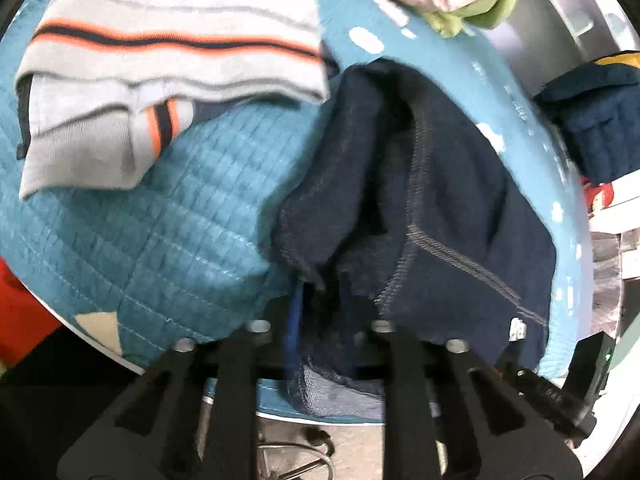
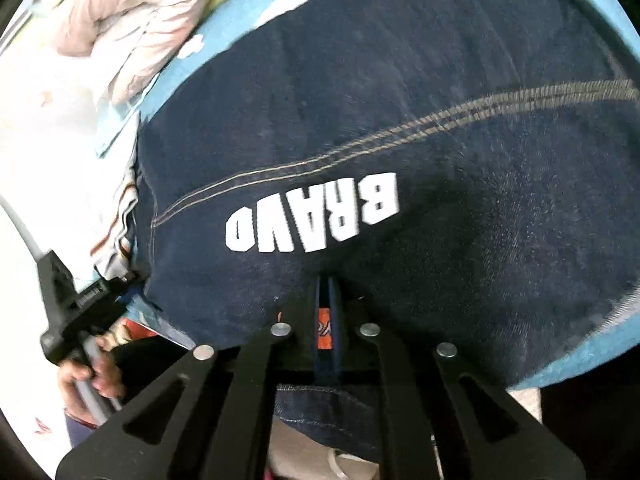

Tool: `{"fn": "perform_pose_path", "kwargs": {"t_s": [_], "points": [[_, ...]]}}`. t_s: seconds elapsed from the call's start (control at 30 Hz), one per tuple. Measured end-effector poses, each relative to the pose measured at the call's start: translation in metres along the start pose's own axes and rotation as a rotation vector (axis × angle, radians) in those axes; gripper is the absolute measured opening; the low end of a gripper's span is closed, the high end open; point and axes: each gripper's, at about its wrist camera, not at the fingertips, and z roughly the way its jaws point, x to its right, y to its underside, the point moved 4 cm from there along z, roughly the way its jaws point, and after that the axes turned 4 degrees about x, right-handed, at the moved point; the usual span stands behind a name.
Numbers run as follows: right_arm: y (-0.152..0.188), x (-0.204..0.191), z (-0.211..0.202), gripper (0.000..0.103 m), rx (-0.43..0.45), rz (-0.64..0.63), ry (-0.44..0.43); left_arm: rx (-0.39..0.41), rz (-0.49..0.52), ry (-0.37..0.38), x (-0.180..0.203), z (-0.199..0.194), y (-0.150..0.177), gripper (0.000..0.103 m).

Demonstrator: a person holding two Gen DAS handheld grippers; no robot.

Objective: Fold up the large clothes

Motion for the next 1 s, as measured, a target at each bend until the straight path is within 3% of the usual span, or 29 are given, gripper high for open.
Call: {"fn": "perform_pose_path", "kwargs": {"t_s": [0.17, 0.23, 0.37, 0.53, 0.67, 0.9, 0.93, 0.97, 1.0], "points": [[0.01, -0.049, -0.011, 0.028, 0.122, -0.194, 0.014, 0.022, 0.037, 0.084, 0.018, -0.019, -0.001, 0.008], [0.017, -0.074, -0.014, 0.043, 0.18, -0.288, 0.001, 0.037, 0.048, 0.129, 0.028, -0.032, -0.002, 0.008], [0.03, -0.113, -0.018, 0.056, 0.239, -0.42, -0.077, 0.056, 0.089, 0.191, 0.053, -0.053, -0.006, 0.008], [0.039, -0.144, -0.017, 0.07, 0.284, -0.497, -0.16, 0.048, 0.124, 0.247, 0.084, -0.063, -0.01, 0.008], [0.036, -0.152, -0.007, 0.074, 0.283, -0.511, -0.154, 0.04, 0.141, 0.261, 0.095, -0.067, -0.011, 0.008], [0.017, -0.163, 0.017, 0.074, 0.295, -0.493, -0.134, 0.027, 0.17, 0.298, 0.113, -0.073, -0.009, 0.008], [0.016, -0.163, 0.017, 0.069, 0.299, -0.495, -0.121, 0.025, 0.171, 0.306, 0.117, -0.074, -0.009, 0.008], [0.013, -0.163, 0.016, 0.058, 0.308, -0.483, -0.129, 0.024, 0.173, 0.309, 0.12, -0.075, -0.009, 0.008], [0.009, -0.159, 0.016, 0.028, 0.3, -0.457, -0.13, 0.022, 0.18, 0.313, 0.122, -0.075, -0.009, 0.008]]}}
